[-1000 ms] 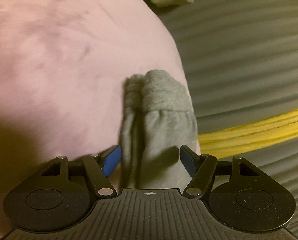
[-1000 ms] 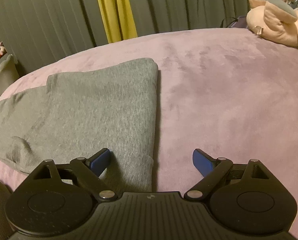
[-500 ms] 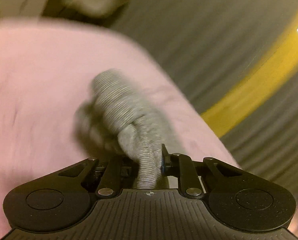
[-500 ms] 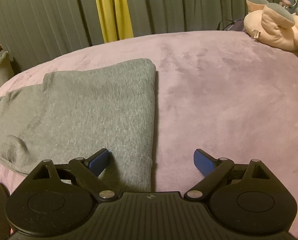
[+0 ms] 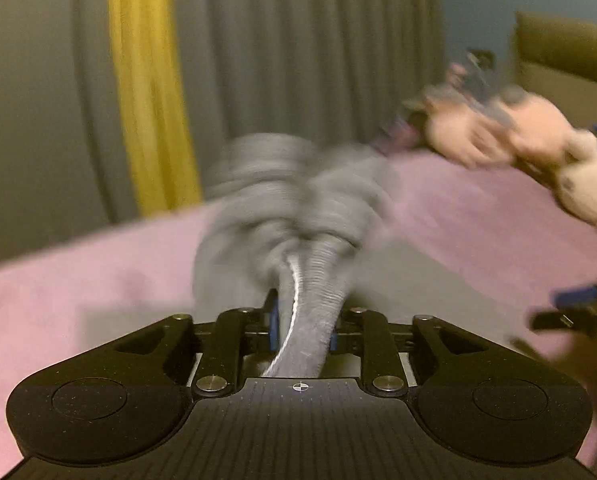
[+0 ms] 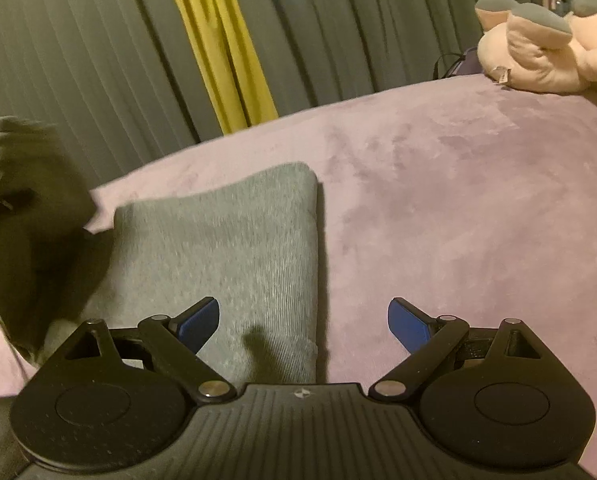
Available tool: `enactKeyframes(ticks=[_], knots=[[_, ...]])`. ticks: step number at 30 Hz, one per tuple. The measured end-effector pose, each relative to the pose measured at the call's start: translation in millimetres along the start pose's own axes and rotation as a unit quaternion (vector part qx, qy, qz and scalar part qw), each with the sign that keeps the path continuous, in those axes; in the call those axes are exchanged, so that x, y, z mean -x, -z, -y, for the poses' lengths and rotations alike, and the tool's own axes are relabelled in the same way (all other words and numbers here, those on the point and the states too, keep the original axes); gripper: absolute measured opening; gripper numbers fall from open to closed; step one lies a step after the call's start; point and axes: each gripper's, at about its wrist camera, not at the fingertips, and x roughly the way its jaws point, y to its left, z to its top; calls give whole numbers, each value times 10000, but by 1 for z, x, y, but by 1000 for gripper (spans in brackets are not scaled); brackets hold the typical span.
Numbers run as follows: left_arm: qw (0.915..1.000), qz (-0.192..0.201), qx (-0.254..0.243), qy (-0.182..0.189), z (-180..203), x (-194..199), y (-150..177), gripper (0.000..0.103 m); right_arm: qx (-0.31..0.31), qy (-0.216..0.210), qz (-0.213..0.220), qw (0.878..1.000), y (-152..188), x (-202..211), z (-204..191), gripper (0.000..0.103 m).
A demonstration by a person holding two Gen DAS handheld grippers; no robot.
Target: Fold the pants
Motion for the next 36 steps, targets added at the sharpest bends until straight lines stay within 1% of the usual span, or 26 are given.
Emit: enactKeyframes(ticks=[1,3,4,5,7,8,10,11,12,13,14,15,17,19,20,21,22,25,28,29,30,32,34,36], knots=[[9996,-201,103,155,9,-8,3,33,-83,-56,35,9999,-1,3,2,92],[9947,-758,537,447,10,-30,15,33,-229,-170,63,9996,-1,7,7,92],[9930,-813,779,353,13,-29,24,33,-296,-227,82,9993,-1,9,9,92],[9915,-750,1039,220,10,-22,33,37,-376,-302,93,9988,-1,11,11,92],[9848,-671,1601,85,2,-10,45,44,-527,-439,61,9976,-2,11,14,92],[9813,-595,1830,-11,0,-2,47,44,-650,-545,17,9964,-4,10,13,92],[9742,-417,2190,-352,-7,12,51,45,-936,-952,11,9910,-9,9,10,92],[9700,-406,2329,-563,-13,15,53,49,-1052,-1143,37,9879,-12,7,7,92],[9638,-444,2509,-789,-20,22,58,50,-1157,-1286,39,9849,-15,3,3,92],[9593,-452,2660,-835,-24,22,61,54,-1312,-1405,-51,9813,-18,-4,-3,92],[9553,-439,2809,-814,-29,25,65,54,-1474,-1491,-208,9776,-20,-12,-6,93],[9509,-461,2945,-831,-31,26,70,54,-1729,-1606,-463,9707,-20,-25,-9,93],[9472,-581,3034,-863,-32,25,77,55,-2129,-1828,-908,9555,-16,-49,-13,93],[9458,-494,3101,-829,-35,35,81,55,-2383,-1822,-1181,9466,-10,-67,-17,94],[9462,-446,3111,-769,-34,36,80,58,-2488,-1785,-1208,9443,-9,-75,-19,95],[9461,-447,3126,-721,-35,35,79,59,-2588,-1767,-1169,9424,-8,-79,-19,98],[9448,-471,3163,-705,-38,37,81,59,-2734,-1785,-1137,9383,-8,-84,-20,99],[9430,-476,3224,-671,-39,31,84,59,-3119,-1785,-1153,9261,-12,-94,-23,99],[9372,-412,3401,-655,-44,31,89,59,-3260,-1708,-1230,9216,-16,-100,-25,99],[9347,-387,3468,-678,-46,31,90,59,-3291,-1689,-1267,9204,-17,-100,-25,99],[9328,-364,3525,-656,-47,32,91,59,-3285,-1637,-1343,9205,-18,-100,-25,96],[9310,-336,3581,-628,-49,32,92,59,-3401,-1345,-1474,9190,-17,-91,-26,92],[9297,-323,3615,-624,-50,30,93,60,-3625,-1429,-1546,9079,-10,-81,-28,92],[9286,-313,3639,-648,-49,28,94,60,-3705,-1615,-1617,9002,-1,-78,-31,92]])
